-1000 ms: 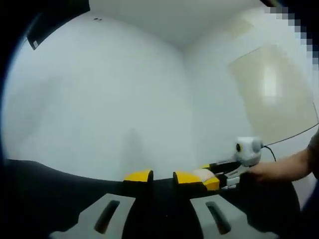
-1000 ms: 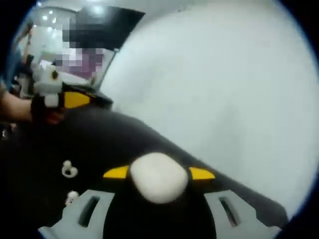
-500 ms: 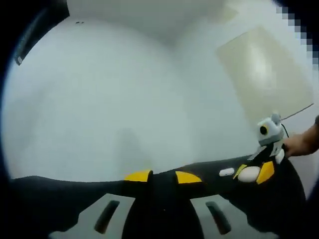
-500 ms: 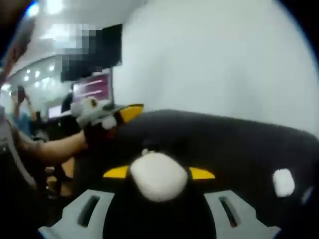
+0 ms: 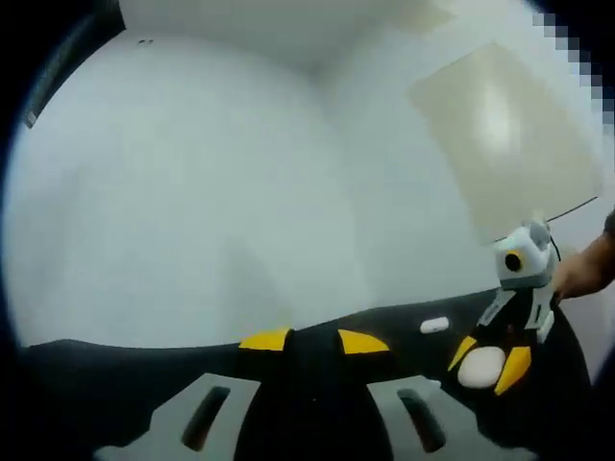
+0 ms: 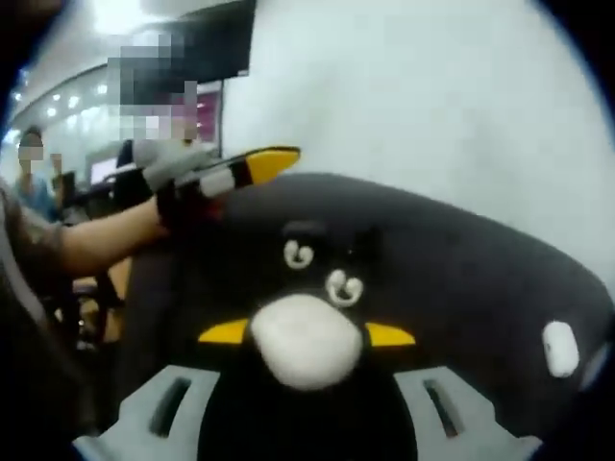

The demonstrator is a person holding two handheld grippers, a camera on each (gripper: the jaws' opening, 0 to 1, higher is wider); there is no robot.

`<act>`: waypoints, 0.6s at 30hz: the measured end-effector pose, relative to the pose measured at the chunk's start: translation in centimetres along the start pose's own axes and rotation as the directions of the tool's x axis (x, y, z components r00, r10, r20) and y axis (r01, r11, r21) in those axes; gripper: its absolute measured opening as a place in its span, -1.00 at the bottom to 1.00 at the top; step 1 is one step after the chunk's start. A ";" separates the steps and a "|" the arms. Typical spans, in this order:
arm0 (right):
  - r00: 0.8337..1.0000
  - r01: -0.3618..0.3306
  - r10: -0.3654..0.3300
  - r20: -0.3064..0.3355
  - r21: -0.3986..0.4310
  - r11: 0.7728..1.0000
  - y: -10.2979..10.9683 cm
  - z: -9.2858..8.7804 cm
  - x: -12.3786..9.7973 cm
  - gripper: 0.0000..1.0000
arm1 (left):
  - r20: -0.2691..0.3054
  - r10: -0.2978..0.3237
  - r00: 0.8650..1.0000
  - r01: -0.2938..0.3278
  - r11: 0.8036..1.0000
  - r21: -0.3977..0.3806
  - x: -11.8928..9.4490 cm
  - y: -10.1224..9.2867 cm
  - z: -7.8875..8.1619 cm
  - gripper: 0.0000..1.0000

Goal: Pick up three earphones and place each one into its charging case using tactile feedback, ensure that each earphone is properly inserted and securely positioned inside the case.

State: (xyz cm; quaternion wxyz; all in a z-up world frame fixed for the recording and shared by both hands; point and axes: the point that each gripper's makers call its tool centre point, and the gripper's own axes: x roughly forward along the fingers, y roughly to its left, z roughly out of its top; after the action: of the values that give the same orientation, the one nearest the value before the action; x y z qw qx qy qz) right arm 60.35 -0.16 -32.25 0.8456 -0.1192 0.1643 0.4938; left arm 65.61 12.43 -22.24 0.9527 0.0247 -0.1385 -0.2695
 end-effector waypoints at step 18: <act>0.969 -0.246 0.221 0.110 0.499 0.831 -1.4 0.3 -2.1 -0.31 | -0.007 -0.004 1.000 0.005 1.000 0.014 0.0 -0.2 -0.1 -0.70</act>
State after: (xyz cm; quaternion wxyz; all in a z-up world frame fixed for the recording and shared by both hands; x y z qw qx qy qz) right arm 60.61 -2.37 -31.04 0.7838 0.1412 0.2819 0.5350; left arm 65.55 12.22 -22.39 0.9523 0.0326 -0.1369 -0.2706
